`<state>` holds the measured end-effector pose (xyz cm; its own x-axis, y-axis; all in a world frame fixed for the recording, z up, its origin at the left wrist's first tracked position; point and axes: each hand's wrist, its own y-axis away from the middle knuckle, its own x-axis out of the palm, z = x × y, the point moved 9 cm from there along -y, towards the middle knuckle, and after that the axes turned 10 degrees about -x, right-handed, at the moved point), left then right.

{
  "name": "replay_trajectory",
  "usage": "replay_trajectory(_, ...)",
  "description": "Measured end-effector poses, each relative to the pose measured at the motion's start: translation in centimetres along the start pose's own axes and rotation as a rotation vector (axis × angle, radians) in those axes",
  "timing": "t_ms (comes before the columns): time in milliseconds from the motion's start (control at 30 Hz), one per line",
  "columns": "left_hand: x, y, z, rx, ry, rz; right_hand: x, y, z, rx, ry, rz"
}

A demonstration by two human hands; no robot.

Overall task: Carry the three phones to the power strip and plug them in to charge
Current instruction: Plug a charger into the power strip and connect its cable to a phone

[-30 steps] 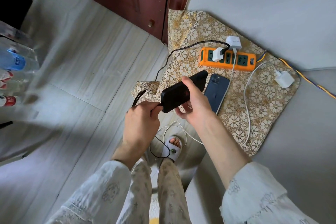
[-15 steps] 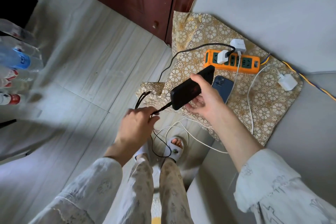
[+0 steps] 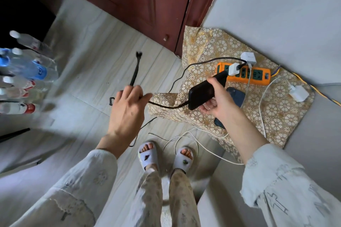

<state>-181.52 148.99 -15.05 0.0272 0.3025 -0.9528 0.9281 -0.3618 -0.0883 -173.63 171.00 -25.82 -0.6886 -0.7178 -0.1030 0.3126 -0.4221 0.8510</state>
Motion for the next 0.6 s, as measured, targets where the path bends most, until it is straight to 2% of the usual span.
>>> replay_trajectory(167,8.3,4.3,1.0,-0.052,-0.073,0.404,-0.5,-3.3,-0.5,-0.102,0.347,-0.197)
replay_trajectory(267,12.3,5.4,1.8,-0.145,-0.022,0.579,-0.9,-4.6,0.6,-0.25,0.732,-0.361)
replay_trajectory(333,14.0,5.6,1.8,-0.146,-0.023,0.636,-0.6,-4.9,0.9,-0.305,0.877,-0.396)
replay_trajectory(467,15.7,5.2,0.4,-0.101,0.029,0.632,0.4,-5.9,0.6,-0.313,0.974,-0.392)
replay_trajectory(600,17.1,4.9,-2.2,0.018,0.092,0.708,1.1,-6.7,0.2,-0.288,0.963,-0.373)
